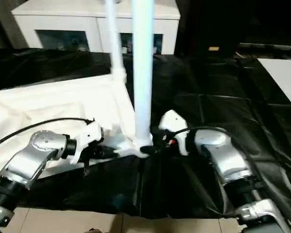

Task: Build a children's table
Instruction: Rotate leg to tighten

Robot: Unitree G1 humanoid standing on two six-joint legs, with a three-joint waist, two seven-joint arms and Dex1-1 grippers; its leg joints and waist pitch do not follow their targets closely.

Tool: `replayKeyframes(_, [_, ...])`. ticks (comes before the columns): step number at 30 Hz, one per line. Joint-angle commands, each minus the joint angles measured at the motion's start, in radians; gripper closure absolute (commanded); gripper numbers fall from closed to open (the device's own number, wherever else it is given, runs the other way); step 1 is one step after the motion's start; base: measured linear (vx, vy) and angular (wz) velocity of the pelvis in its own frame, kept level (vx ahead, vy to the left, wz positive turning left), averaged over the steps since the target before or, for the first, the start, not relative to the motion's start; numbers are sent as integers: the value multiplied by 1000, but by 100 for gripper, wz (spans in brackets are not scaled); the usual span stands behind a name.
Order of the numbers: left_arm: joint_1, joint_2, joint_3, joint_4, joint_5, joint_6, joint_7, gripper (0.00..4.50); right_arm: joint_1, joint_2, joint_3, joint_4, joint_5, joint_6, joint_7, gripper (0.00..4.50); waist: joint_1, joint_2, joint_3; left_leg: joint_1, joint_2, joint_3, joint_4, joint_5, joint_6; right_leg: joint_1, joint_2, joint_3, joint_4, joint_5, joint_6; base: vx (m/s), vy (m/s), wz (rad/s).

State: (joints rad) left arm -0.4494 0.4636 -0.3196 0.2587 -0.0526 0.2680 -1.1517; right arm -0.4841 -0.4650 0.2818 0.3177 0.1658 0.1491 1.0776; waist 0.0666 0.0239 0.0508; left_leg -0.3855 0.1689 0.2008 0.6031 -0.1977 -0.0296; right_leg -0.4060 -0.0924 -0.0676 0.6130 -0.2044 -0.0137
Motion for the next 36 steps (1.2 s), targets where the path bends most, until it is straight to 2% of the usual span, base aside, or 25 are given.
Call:
replayKeyframes(1, [-24, -20, 8, -79, -75, -21, -35, 450, -25, 8, 12, 24, -16, -26, 15, 113, -1, -7, -67, 22, 67, -26, -66, -75, 103, 53, -63, 50, -47, 41, -292, 0, 0, 0])
replayKeyframes(7, [-23, -14, 11, -90, -68, -10, -43, 450, -47, 37, 15, 74, -19, -56, 32, 113, 4, -5, -71, 22, 67, -27, -62, -57, 109, 55, -61, 48, -42, 59, -294, 0, 0, 0])
replayKeyframes(8, [-22, -14, 12, -92, -68, -8, -45, 450, -48, 39, 15, 78, -17, -57, 34, 131, 5, -5, -71, 22, 66, -27, -62, -55, 110, 55, -61, 48, -41, 62, -294, 0, 0, 0])
replayKeyframes(14, [-19, -9, 13, -90, -67, -2, -51, 450, -61, 53, 5, 110, -14, -66, 54, 170, 11, -3, -70, 22, 67, -27, -61, -76, 101, 54, -61, 48, -42, 31, -291, 0, 0, 0])
replayKeyframes(25, [-9, -2, 14, -85, -62, 0, -62, 450, -64, 67, -2, 135, -17, -71, 52, 178, 13, -4, -70, 21, 65, -27, -59, -93, 85, 54, -60, 49, -41, 11, -286, 0, 0, 0])
replayKeyframes(28, [-8, -7, 10, -57, -34, -7, -26, 450, -61, 95, -25, 169, -33, -64, -37, 178, 9, -3, -69, 19, 64, -27, -60, -106, 75, 53, -60, 50, -43, -9, -282, 0, 0, 0])
replayKeyframes(31, [-23, -38, 3, 30, 34, -39, 80, 450, -55, 157, -63, 225, -66, -42, -228, 178, -4, -3, -68, 19, 61, -31, -64, -132, 43, 53, -60, 49, -49, -51, -270, 0, 0, 0])
replayKeyframes(32, [-33, -68, 13, 71, 43, -45, 132, 450, -47, 191, -85, 247, -67, -37, -310, 178, -9, -1, -69, 20, 62, -33, -64, -139, 34, 55, -61, 49, -48, -55, -267, 0, 0, 0])
replayKeyframes(34, [-48, -113, 27, 129, 50, -41, 202, 450, -36, 243, -117, 282, -64, -23, -428, 178, -15, 1, -67, 23, 61, -31, -66, -148, 21, 50, -60, 51, -52, -67, -264, 0, 0, 0])
replayKeyframes(36, [-54, -129, 26, 146, 55, -35, 225, 450, -33, 265, -128, 299, -69, -18, -486, 178, -16, 1, -66, 22, 60, -31, -68, -170, 12, 53, -62, 51, -57, -95, -254, 0, 0, 0])
